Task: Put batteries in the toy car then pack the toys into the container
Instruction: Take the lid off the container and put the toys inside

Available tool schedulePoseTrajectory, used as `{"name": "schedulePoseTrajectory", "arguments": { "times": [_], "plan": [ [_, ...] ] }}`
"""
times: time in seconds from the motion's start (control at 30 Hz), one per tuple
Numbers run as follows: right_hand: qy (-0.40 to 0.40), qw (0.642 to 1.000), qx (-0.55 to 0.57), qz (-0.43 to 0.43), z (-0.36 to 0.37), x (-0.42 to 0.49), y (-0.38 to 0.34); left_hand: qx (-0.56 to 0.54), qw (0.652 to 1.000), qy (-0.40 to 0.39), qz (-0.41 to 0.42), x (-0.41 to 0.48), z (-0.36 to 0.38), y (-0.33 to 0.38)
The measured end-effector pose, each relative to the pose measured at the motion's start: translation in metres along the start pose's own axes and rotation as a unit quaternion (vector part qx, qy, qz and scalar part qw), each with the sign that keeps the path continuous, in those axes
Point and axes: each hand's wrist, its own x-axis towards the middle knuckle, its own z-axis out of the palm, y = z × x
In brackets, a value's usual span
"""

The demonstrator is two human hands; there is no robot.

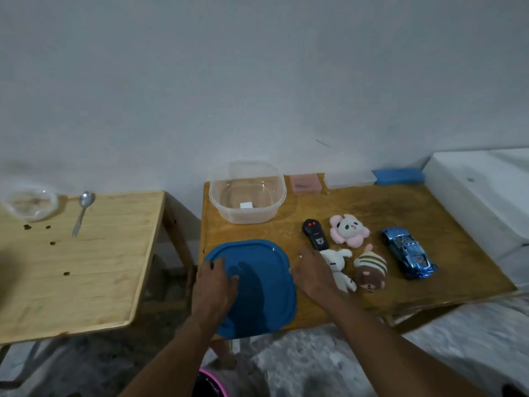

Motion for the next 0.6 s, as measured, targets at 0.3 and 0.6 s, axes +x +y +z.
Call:
{"name": "schedulePoseTrajectory", "arguments": {
  "times": [0.3, 0.6],
  "plan": [
    [0.054, 0.998, -0.018, -0.03, -0.053, 0.031, 0.031, -0.008, 0.994, 0.02, 0.103, 0.025, 0.007, 0.085],
    [0.023, 0.996, -0.053, -0.072, -0.09, 0.094, 0.122, 0.033, 0.992, 0.016, 0.122, 0.044, 0.05, 0.18]
  ]
}}
